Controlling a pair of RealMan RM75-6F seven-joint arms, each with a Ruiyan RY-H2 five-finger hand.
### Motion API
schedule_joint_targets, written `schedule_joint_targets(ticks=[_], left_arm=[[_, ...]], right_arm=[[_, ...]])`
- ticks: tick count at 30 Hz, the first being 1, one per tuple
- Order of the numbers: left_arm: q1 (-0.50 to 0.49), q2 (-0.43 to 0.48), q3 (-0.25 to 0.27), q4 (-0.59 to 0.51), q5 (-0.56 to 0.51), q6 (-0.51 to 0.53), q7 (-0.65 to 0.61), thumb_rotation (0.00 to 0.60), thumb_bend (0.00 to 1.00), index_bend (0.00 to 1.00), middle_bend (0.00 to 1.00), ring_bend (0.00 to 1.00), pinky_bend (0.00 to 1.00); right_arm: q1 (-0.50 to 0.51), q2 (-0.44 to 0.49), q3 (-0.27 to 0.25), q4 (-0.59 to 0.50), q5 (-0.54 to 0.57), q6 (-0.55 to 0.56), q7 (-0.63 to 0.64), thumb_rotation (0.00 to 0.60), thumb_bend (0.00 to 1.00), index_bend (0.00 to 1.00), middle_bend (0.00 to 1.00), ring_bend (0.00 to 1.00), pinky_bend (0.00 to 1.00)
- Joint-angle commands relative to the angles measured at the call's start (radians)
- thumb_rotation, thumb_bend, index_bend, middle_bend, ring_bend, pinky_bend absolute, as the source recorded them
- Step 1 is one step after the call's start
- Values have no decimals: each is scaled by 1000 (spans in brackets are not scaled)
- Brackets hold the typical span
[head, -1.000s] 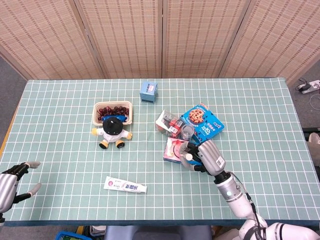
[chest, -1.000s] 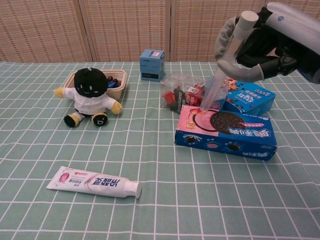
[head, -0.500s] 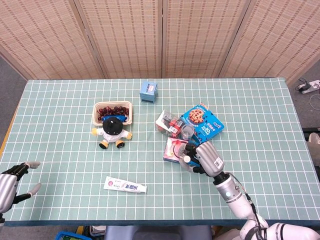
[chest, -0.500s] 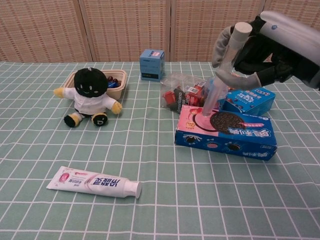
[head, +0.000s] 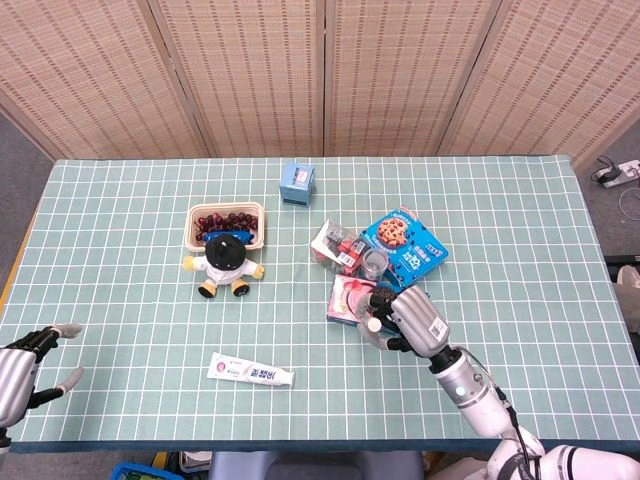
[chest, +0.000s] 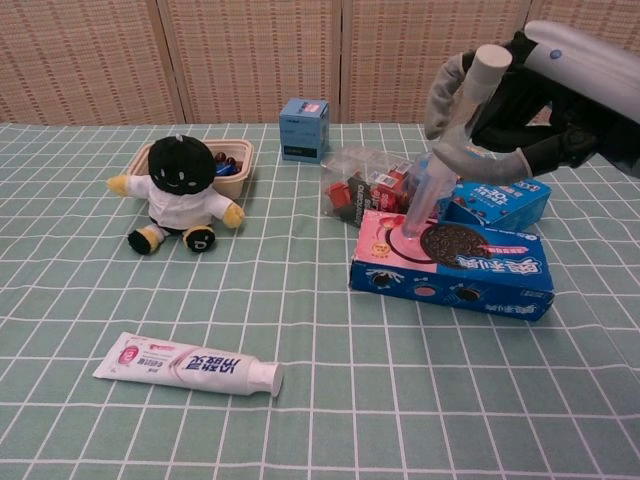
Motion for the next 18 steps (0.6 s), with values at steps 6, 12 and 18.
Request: schedule_joint_targets(ticks=[6,12,18], left_arm=[[2,-1,1,-1,3,6,3,600,241,389,397,443,594],[3,2,0,-3,3,6,-1,600,241,423,398,443,594],[-1,2,0,-1,1,-2,-3,600,241,423,397,443,594]], right_arm=[[-4,-5,2,-21,7,3,-62,600,662,793,1000,1000,1000],[9,16,17,-48,44,-20,160,600,661,793,1000,1000,1000],[8,26,60,-58,61,16,210,600,662,793,1000,1000,1000]])
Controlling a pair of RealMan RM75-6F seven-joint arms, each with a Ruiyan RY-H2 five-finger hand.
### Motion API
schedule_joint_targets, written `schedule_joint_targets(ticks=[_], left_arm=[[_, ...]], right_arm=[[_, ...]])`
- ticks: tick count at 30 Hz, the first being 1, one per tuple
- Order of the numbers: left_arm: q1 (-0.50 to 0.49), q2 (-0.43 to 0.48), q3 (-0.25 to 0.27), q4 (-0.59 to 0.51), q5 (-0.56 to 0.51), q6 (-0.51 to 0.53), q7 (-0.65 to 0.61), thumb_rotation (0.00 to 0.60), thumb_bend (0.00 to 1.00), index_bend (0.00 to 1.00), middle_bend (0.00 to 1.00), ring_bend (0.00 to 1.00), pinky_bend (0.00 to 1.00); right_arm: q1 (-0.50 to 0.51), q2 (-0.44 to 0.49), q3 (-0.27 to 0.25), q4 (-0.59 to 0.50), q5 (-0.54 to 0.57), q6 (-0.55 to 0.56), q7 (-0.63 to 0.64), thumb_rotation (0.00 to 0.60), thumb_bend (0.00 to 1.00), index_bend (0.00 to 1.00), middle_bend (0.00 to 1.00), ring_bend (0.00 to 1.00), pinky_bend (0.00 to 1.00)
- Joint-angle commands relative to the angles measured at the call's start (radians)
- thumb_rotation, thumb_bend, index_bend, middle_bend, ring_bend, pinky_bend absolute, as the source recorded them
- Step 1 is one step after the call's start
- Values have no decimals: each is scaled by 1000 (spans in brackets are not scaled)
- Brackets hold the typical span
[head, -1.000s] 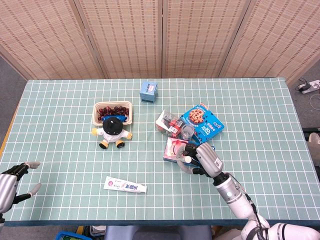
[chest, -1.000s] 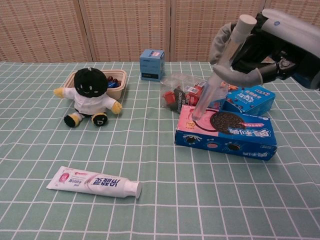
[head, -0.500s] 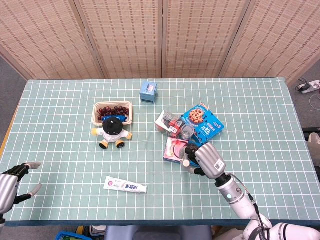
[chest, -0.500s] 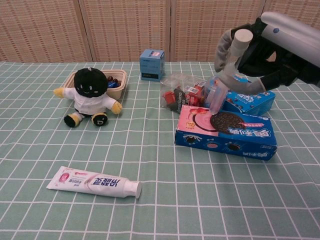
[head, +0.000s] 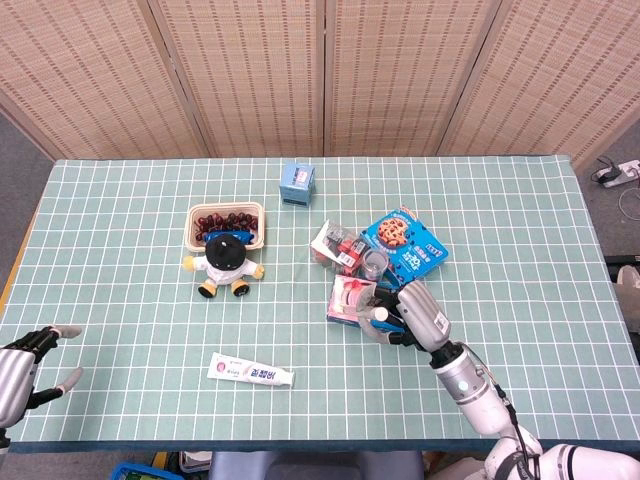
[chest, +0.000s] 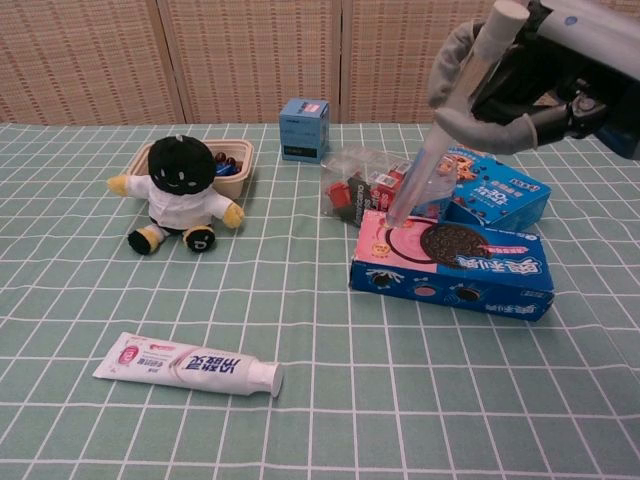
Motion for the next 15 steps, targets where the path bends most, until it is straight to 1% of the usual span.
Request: schedule_joint_targets(ticks=[1,8,12,15], left_arm=[[-2,-1,1,1,0,-6,3,600,241,423,397,443,594],[-3,-2,1,0,-1,-7,7,600,241,423,398,443,594],[-5,-2,1,1,-3,-12,6,600,241,422,397,443,594],[-6,-2,0,2,-5,-13,3,600,241,422,397,443,594]], right_arm=[[4,16,31,-17,16,17,13,600,662,793,1000,1000,1000],[12,39,75,-35,47,26,-5,600,662,793,1000,1000,1000],[14,38,100,-17,61,42,-60,600,662,793,1000,1000,1000],[16,37,115,-9,85,40,-69,600,662,793,1000,1000,1000]])
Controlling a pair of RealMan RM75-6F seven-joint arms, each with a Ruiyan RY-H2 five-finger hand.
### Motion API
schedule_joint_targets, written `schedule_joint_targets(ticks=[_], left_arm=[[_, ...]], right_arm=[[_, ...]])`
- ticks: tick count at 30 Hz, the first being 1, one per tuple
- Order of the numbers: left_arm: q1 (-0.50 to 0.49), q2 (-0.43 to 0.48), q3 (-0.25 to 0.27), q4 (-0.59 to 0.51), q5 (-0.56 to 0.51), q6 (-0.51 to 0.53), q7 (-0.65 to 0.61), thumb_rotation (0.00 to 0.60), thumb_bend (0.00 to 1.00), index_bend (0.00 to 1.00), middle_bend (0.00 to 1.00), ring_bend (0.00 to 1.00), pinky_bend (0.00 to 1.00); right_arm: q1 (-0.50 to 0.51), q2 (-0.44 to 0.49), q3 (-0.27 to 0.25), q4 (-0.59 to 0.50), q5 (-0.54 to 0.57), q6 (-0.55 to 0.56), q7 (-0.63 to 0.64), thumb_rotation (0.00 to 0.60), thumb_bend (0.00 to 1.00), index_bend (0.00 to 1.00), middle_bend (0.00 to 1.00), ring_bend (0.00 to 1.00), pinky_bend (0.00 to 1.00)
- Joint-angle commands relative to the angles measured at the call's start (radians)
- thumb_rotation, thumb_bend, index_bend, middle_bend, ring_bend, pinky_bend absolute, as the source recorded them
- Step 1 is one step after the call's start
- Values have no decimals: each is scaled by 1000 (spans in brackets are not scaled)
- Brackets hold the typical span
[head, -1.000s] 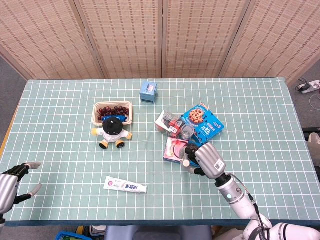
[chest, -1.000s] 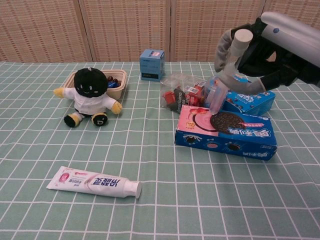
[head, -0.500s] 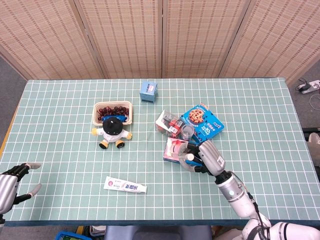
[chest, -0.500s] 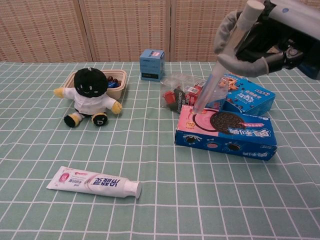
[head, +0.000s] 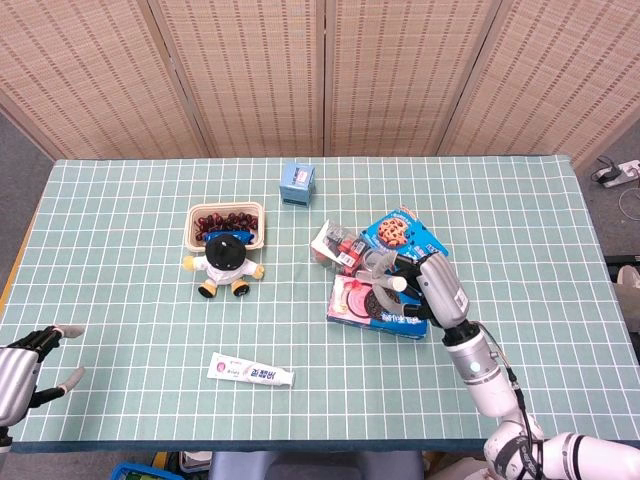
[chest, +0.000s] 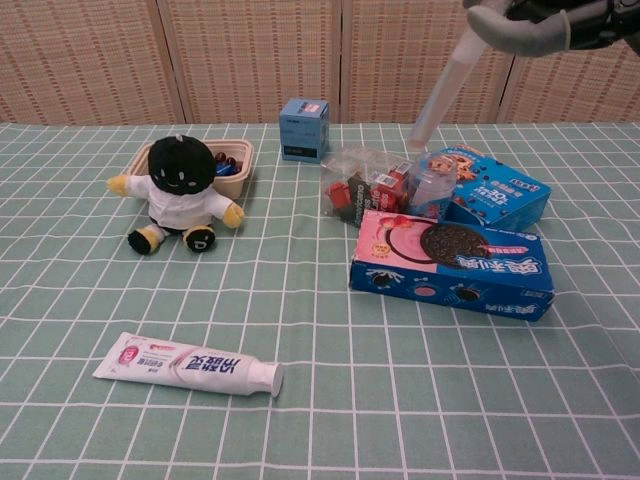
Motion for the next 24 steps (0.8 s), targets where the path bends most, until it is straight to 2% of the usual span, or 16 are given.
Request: schedule_joint_targets(ticks=[1,11,24], left_arm=[[0,0,-1,0,-1,0,-1,600,241,422,397,443,594],[-1,-1,-2,2,-5,-1,-5,600,241,421,397,443,594],[0,4,-5,3,-10,2,-23,600,241,421,397,443,594]], right_arm=[[3,-1,20,15,30,0,-10,600,662,793,1000,1000,1000],[28,-38,72,73,152,-49,-26,600,662,793,1000,1000,1000],[59,-97,88,173,221,-112,3,600,662,793,1000,1000,1000]])
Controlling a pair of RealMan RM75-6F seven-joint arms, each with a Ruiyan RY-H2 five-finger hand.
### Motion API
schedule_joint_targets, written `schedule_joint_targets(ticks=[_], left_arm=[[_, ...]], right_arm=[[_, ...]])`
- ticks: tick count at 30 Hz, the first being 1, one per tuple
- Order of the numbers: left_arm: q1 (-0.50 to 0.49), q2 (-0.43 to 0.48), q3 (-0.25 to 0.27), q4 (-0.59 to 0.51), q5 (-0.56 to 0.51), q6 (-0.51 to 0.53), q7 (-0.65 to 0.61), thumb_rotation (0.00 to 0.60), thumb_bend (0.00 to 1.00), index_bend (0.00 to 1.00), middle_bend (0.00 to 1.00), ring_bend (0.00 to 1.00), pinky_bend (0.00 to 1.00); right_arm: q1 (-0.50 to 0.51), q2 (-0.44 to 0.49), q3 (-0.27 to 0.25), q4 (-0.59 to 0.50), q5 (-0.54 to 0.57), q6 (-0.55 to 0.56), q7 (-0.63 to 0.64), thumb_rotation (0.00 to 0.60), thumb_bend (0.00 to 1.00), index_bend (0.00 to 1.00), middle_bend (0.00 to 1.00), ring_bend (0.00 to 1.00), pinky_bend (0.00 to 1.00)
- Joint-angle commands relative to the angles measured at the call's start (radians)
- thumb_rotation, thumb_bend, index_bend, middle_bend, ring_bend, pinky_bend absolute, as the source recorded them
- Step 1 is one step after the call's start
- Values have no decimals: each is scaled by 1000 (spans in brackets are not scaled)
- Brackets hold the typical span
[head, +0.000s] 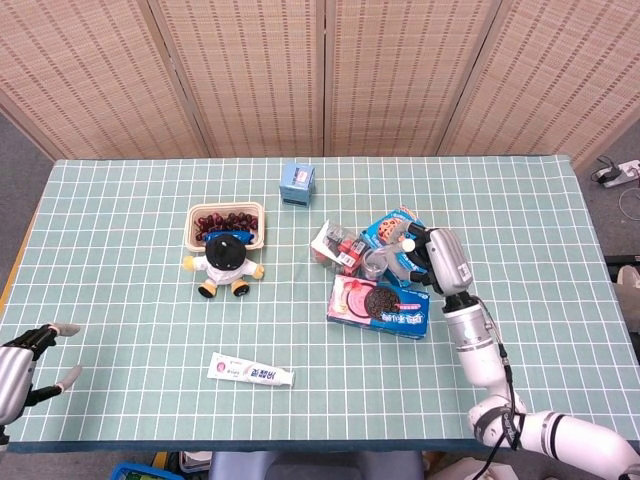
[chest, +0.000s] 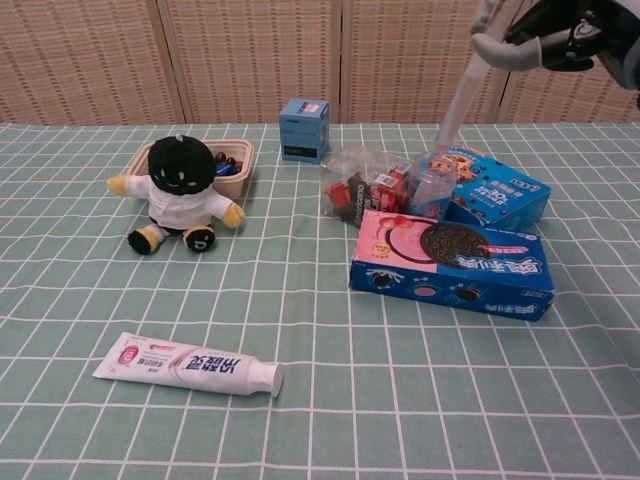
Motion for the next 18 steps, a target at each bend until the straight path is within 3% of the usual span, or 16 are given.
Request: schedule_joint_targets(ticks=[1,18], left_arm=[[0,0,0,0,0,-1,-1,600,241,421,397,443,594],[4,4,-1,-3,0,8,-8,600,241,421,397,443,594]], right_arm=[[8,-13,0,16,4,-11,8,600,662,793,1000,1000,1000],[28,-76,-18,107,17,-55,40,600,662,793,1000,1000,1000]])
